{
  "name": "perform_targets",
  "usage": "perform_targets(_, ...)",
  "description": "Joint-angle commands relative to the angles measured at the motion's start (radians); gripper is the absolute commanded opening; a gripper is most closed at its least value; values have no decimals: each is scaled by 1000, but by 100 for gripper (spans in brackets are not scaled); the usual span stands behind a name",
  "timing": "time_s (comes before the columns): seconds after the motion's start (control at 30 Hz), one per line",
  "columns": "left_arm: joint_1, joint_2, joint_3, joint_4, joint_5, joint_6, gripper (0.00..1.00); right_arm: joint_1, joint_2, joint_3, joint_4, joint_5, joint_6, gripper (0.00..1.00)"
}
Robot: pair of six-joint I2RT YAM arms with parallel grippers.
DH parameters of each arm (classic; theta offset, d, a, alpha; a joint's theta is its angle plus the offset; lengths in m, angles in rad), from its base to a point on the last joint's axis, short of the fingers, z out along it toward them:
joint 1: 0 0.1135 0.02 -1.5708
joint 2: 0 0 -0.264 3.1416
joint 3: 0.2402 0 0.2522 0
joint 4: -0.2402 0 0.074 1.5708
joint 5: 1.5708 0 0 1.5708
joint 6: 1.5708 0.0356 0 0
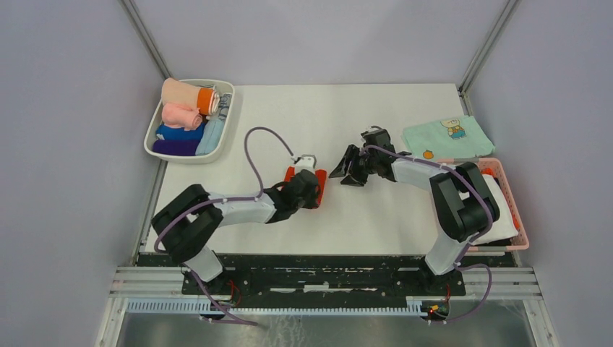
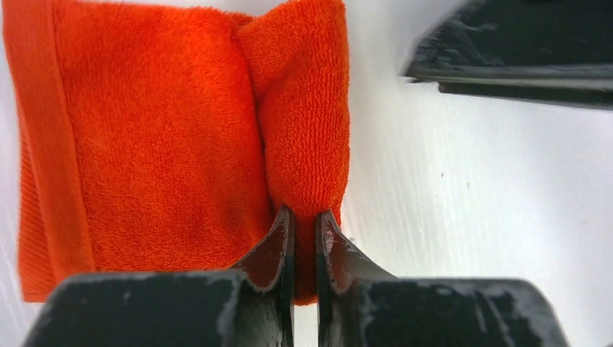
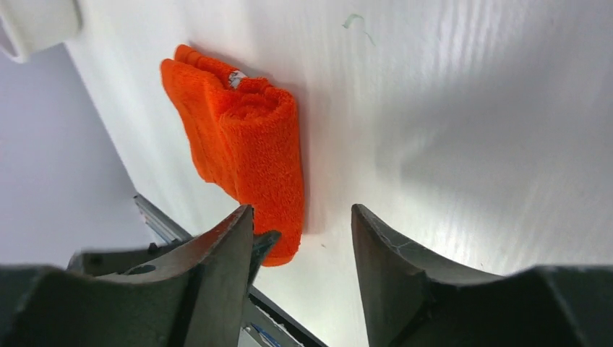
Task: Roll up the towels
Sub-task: Roll the towel at the center of the board.
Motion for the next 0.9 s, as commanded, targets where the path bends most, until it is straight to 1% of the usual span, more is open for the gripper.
perform_targets(0.0, 133, -69, -155, 244, 365, -169, 7, -10, -12, -34, 237, -118, 51, 62)
perform_targets(0.1, 230, -75, -236, 397, 548, -274, 6, -10, 42, -60, 369, -183, 111, 63)
perform_targets(0.2, 310, -53, -328, 570, 673, -394, 7, -7, 114, -68, 500, -242, 185, 64)
perform_targets(0.3, 364, -6, -389, 739, 747, -506, 7, 8, 163, -54, 559, -271, 213, 66)
perform_targets(0.43, 398, 81, -437, 900, 802, -622, 7, 38, 218, -43, 586, -281, 227, 67)
perform_targets(0.6, 415, 158, -477, 1026, 812, -709, 8, 50, 285, -43, 634, -293, 251, 64)
perform_targets(0.67, 421, 168, -484, 1039, 816, -717, 8, 53, 307, -48, 643, -296, 252, 62)
perform_targets(0.77, 424, 173, -486, 1032, 817, -717, 9, 54, 327, -59, 658, -293, 248, 56)
perform_targets(0.83, 423, 173, -485, 1018, 818, -712, 10, 53, 334, -59, 649, -289, 237, 49)
perform_targets(0.87, 424, 169, -483, 1005, 817, -706, 12, 53, 331, -58, 638, -286, 228, 44)
